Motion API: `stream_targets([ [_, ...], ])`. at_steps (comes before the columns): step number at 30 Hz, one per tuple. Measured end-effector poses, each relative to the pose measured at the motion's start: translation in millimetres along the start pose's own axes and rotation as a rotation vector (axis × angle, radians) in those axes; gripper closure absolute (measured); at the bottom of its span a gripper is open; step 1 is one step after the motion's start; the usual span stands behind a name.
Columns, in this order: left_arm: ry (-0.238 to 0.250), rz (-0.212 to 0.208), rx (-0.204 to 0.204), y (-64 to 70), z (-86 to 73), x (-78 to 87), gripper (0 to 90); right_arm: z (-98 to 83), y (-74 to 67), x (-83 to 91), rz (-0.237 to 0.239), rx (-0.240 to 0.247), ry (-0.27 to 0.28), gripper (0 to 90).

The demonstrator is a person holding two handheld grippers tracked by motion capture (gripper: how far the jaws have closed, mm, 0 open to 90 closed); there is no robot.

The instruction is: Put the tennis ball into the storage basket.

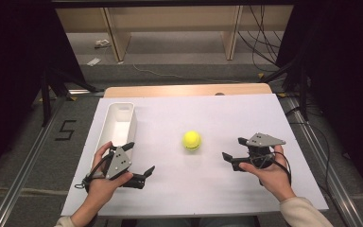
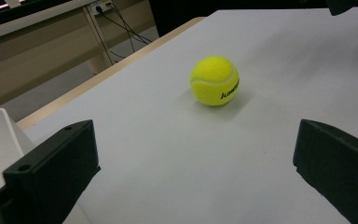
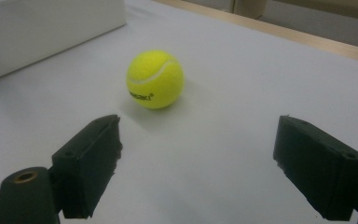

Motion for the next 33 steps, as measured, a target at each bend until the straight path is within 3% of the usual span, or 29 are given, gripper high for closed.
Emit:
stream_targets([
  [33,0.0,-0.001,-0.003,0.2,0.0,0.4,0.0,26.4,-16.9,-40.3,0.038,0.042,-0.016,15.6],
])
Point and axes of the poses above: each handheld gripper's, and its own axes: x roughly backward along the jaws, z roughly out of its top, y roughly to its right, the point moved 4 cm from there along -x, roughly forward along the jaws, and after that the axes turned 11 degrees about -y, right-handed, at the moved point
